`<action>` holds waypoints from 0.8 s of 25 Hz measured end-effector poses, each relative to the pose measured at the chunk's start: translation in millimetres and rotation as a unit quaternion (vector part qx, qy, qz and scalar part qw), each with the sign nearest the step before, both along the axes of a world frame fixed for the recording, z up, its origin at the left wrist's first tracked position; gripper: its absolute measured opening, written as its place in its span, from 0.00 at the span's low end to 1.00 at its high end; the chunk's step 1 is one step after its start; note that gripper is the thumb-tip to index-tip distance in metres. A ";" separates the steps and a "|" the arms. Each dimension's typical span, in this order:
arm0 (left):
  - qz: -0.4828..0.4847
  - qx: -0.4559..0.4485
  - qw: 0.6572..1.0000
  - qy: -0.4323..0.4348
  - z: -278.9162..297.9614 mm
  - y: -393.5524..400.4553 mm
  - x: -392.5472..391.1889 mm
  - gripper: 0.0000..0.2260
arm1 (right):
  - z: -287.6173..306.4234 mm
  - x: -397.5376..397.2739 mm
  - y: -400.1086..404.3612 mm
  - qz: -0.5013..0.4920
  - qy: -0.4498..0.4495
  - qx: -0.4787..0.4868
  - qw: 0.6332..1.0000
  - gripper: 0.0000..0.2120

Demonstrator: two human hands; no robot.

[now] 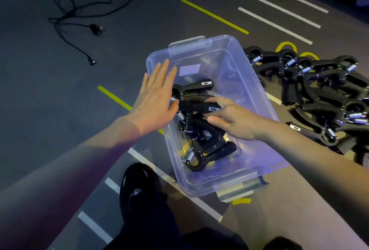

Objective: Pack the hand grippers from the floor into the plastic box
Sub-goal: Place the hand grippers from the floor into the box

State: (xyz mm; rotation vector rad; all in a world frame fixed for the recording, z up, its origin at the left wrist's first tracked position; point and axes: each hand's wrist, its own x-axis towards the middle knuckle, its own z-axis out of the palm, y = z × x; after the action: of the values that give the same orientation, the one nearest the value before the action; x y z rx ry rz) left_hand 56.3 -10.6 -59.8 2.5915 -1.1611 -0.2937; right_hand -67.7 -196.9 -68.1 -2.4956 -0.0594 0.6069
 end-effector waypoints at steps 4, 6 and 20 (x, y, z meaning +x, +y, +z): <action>0.005 0.013 1.000 0.003 -0.3 -1.7 -0.7 0.31 | -12.6 23.1 4.0 0.064 0.030 -0.104 0.992 0.19; 0.010 0.024 1.000 0.005 0.9 -2.2 -2.0 0.31 | -17.1 25.3 -2.9 0.072 0.064 -0.178 0.979 0.21; 0.004 0.073 0.996 -0.046 5.9 -7.1 -7.1 0.30 | -46.5 12.5 24.7 0.131 0.101 -0.234 0.958 0.35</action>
State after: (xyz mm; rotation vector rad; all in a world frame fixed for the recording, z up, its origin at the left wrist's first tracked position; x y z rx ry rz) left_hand 49.3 -17.7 -53.9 2.7618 -1.2024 -0.2709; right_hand -55.1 -172.2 -114.6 -2.8850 -0.1911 1.0926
